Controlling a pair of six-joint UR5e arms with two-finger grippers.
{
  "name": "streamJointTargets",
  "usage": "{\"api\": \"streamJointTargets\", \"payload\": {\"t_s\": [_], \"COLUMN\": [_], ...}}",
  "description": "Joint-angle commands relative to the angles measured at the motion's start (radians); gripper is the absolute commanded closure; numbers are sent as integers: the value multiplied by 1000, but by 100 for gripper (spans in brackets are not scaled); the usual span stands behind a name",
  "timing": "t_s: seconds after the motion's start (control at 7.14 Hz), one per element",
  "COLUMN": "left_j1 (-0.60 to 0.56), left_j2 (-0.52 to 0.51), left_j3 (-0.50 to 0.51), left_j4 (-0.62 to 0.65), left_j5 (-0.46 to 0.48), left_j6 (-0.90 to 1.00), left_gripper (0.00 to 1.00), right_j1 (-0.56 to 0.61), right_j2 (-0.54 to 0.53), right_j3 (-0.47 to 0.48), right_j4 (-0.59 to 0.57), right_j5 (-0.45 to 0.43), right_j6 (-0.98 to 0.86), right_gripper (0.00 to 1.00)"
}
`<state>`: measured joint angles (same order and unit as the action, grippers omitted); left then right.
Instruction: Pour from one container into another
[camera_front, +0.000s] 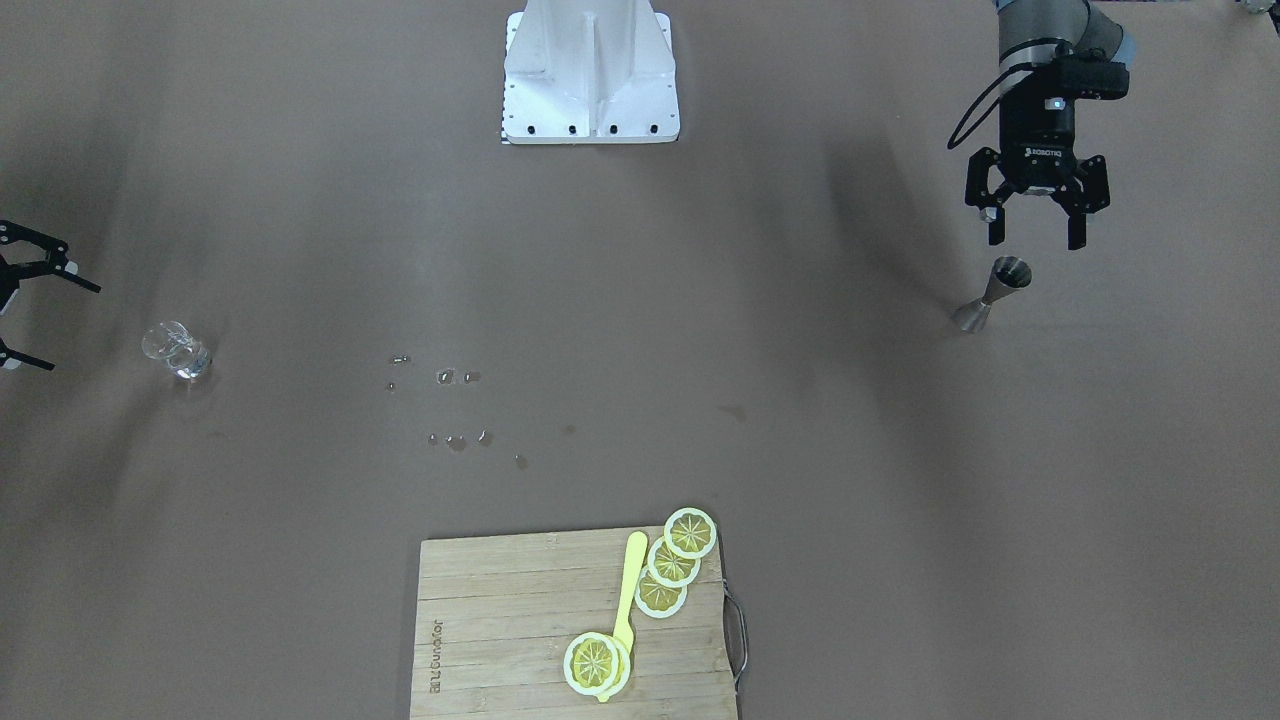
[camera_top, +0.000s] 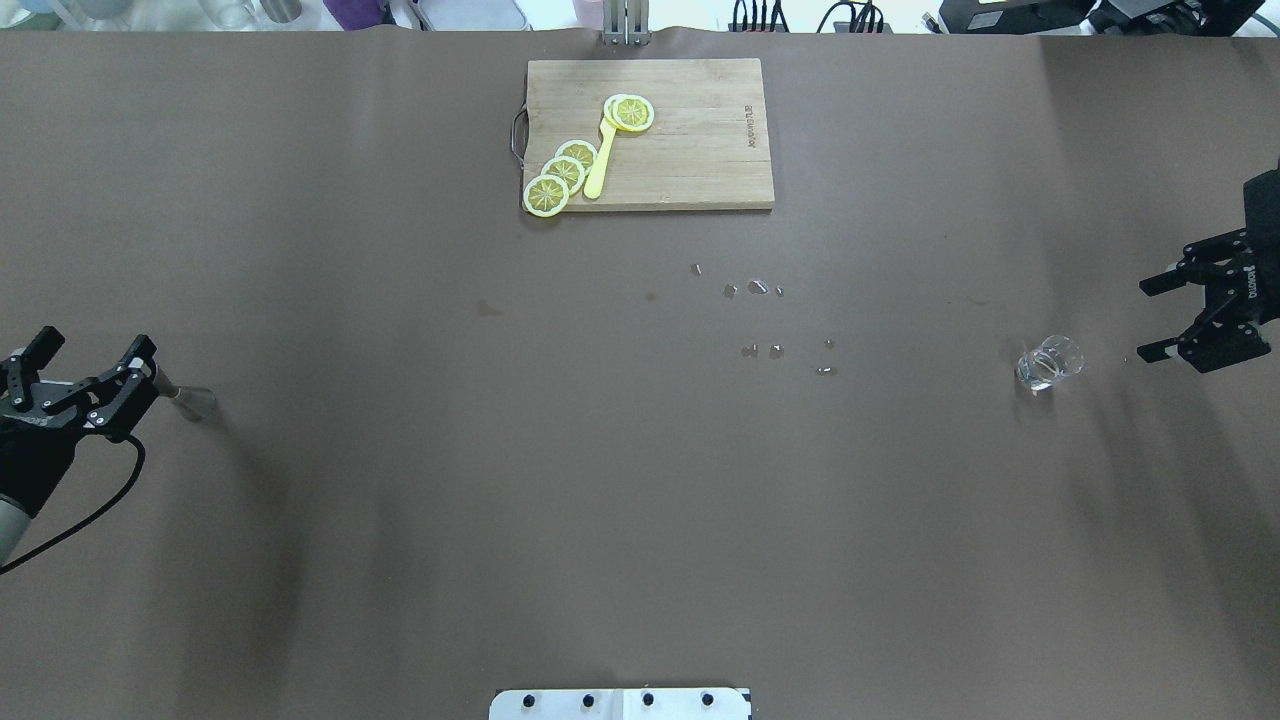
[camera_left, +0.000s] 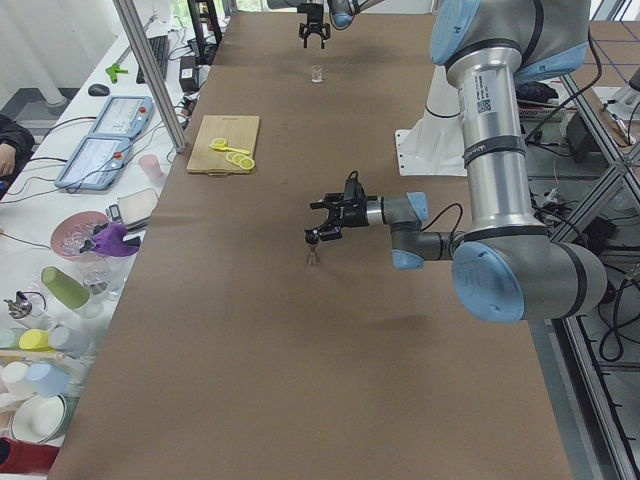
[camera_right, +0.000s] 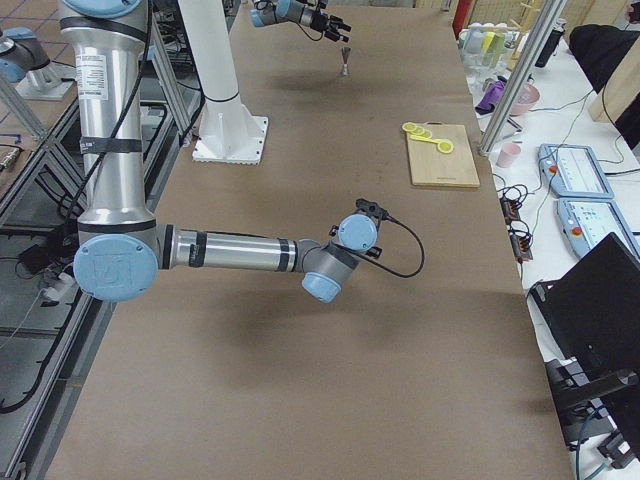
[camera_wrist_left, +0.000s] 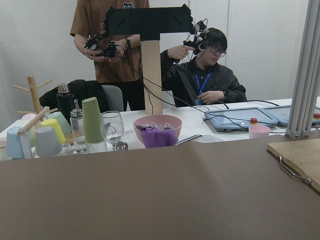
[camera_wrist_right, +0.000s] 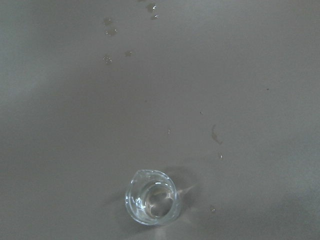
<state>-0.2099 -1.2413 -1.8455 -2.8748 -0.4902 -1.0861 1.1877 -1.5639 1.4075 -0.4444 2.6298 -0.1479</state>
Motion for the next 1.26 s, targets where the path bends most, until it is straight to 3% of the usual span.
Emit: {"api": "streamJointTargets", "payload": {"t_s": [0.0, 0.14, 0.7, 0.98, 1.12], "left_j1": [50, 64, 128, 147, 147], "left_j2": [26, 28, 25, 20, 17], "left_j3": [25, 20, 55, 42, 45], "left_j4": [127, 213, 241, 441, 474], "left_j5": [155, 183, 251, 314, 314], "left_j6": [-195, -295, -391, -536, -572], "left_gripper": [6, 6, 6, 6, 6], "right_j1": [-43, -49, -57, -83, -85], "right_j2": [42, 85, 88, 93, 94], "right_j3": [-146, -168, -163, -229, -248], "right_j4": [172, 176, 196, 243, 243], "right_j5": [57, 90, 119, 119, 121], "right_j6": [-21, -30, -47, -118, -163], "right_gripper": [0, 0, 0, 0, 0]}}
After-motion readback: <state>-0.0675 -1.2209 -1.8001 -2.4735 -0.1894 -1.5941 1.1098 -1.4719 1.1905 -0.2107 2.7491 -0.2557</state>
